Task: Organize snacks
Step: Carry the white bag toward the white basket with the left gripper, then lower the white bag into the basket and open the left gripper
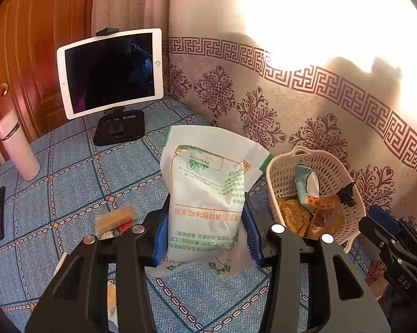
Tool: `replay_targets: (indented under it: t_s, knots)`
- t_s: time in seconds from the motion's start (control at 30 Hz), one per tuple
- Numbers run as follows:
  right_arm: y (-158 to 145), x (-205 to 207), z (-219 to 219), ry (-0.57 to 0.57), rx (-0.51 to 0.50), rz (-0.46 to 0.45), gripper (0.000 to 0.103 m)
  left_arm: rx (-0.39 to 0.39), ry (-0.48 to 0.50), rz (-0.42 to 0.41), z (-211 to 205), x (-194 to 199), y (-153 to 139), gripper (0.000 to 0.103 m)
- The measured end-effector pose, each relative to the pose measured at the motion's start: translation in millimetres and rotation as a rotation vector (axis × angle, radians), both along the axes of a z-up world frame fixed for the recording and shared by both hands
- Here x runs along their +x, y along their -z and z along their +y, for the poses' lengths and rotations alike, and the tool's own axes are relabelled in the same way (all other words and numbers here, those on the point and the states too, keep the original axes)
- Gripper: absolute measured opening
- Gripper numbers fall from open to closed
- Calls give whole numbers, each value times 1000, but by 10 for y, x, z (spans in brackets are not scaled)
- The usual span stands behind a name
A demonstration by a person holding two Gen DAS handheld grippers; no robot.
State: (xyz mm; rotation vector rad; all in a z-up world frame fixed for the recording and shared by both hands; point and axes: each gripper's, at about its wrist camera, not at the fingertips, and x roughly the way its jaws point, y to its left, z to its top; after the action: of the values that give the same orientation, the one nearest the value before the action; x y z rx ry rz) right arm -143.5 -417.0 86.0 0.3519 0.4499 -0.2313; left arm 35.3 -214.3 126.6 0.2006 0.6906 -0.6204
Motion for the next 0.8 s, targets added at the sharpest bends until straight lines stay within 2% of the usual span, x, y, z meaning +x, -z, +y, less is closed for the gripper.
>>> replay_targets:
  t_s: [0.4,0.67,0.77,0.8]
  knots:
    - [21,-170,-104,39,-28,-21,49,5,92,10,-472,-124,-9,47]
    - [83,-149,0,-2,-26,-10,49,-6,165,53,-788,-137,60,48]
    - [108,-131,46,-15,-27,-3,49,-40,197,90,-920,-111,80,56]
    - [113,-129,54,-18,-26,-1,49,-62,203,107,-951,-91,85,69]
